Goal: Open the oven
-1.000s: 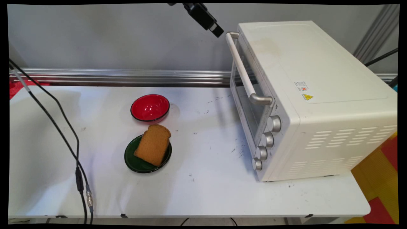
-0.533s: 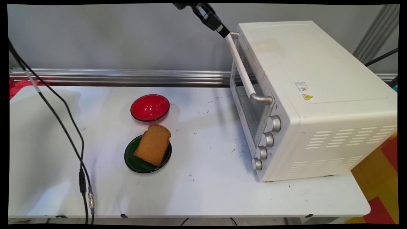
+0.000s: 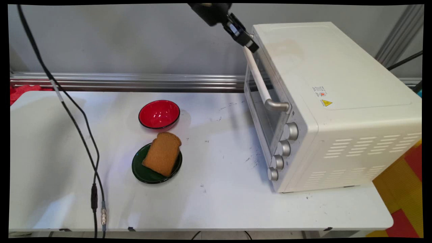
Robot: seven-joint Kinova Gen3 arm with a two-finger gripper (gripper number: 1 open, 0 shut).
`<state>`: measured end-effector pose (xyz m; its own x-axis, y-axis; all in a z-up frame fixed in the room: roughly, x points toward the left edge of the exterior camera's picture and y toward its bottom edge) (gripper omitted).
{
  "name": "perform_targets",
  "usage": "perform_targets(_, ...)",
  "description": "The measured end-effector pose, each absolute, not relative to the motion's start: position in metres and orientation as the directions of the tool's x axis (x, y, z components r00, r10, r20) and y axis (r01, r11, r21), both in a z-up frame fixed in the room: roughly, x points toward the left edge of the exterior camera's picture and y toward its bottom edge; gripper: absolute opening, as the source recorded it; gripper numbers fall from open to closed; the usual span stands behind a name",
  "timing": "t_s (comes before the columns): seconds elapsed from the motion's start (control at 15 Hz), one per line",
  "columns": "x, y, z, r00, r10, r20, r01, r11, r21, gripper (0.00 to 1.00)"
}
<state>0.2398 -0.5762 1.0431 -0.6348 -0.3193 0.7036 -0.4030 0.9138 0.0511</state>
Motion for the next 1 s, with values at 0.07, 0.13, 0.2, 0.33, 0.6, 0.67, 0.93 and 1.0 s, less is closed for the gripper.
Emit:
perform_targets(0.07,0.235,-0.582,1.036,-0.635,-0.315,0.706,-0.401,0.915,0.048,0.0)
perform_targets(0.13,0.231,-0.586,1.032,-0.635,-0.313,0.706,-0.4,0.915,0.046,0.0)
perform_targets(0.2,0.228,-0.589,1.027,-0.635,-0.311,0.707,-0.4,0.916,0.044,0.0)
perform_targets(0.33,0.223,-0.595,1.017,-0.637,-0.308,0.707,-0.396,0.917,0.042,0.0)
perform_targets(0.6,0.216,-0.602,1.002,-0.645,-0.301,0.703,-0.389,0.921,0.038,0.0)
perform_targets(0.67,0.215,-0.603,0.998,-0.647,-0.3,0.701,-0.387,0.921,0.037,0.0)
perform_targets(0.93,0.211,-0.606,0.985,-0.652,-0.294,0.699,-0.382,0.924,0.033,0.0)
perform_targets(1.0,0.211,-0.607,0.982,-0.653,-0.293,0.698,-0.381,0.924,0.032,0.0)
